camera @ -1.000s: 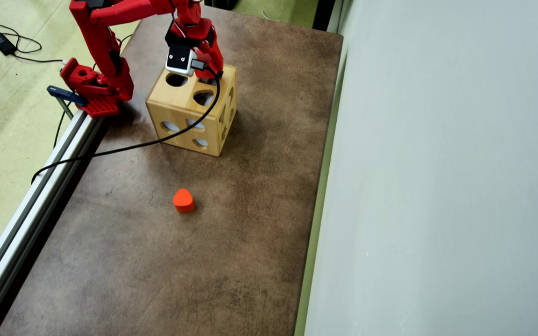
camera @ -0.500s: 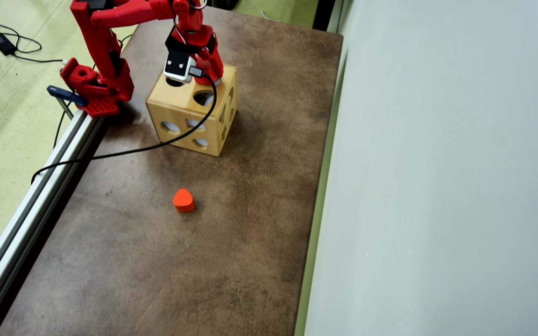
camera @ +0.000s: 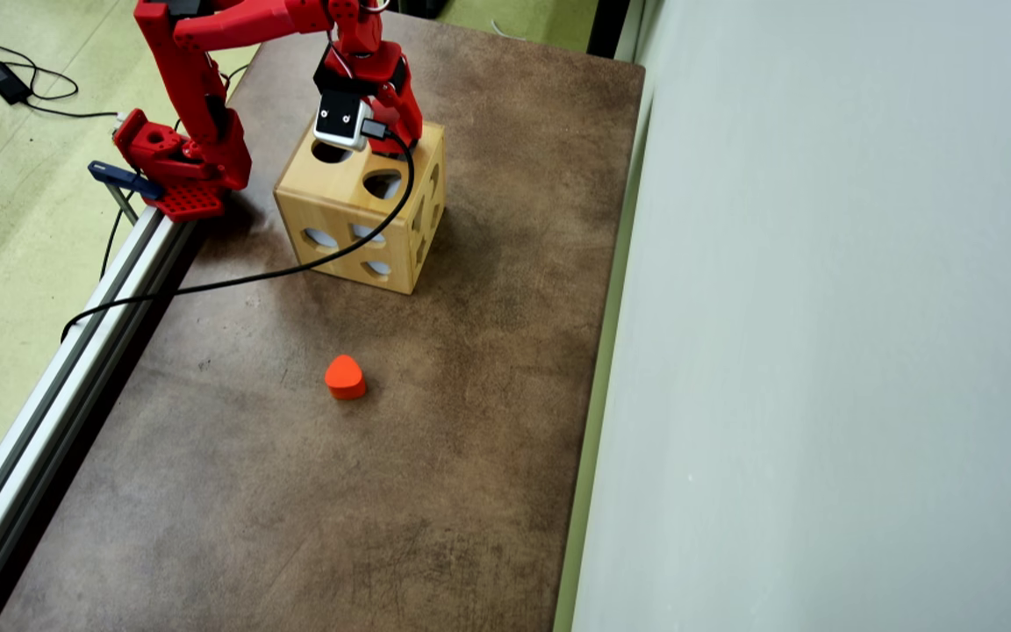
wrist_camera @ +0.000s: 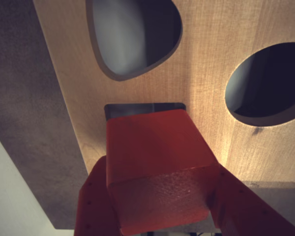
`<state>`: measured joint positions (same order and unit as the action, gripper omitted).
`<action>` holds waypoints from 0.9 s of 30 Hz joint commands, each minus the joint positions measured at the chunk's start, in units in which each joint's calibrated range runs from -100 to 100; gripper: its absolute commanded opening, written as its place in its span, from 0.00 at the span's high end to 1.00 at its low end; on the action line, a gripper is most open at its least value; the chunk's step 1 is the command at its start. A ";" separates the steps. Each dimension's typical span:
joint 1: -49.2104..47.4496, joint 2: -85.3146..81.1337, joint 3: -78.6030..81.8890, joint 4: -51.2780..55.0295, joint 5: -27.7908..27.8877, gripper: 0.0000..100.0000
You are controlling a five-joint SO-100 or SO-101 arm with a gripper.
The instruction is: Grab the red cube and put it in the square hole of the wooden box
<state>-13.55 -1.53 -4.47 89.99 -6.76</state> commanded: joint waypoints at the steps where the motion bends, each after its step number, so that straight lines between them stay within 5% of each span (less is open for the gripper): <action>1: 0.32 -0.47 -1.70 -0.45 0.44 0.97; 15: 0.40 -0.47 -1.70 -0.61 0.44 0.97; 27: 0.25 -0.47 -1.61 -0.29 0.49 0.76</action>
<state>-13.47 -1.53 -4.47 89.99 -6.67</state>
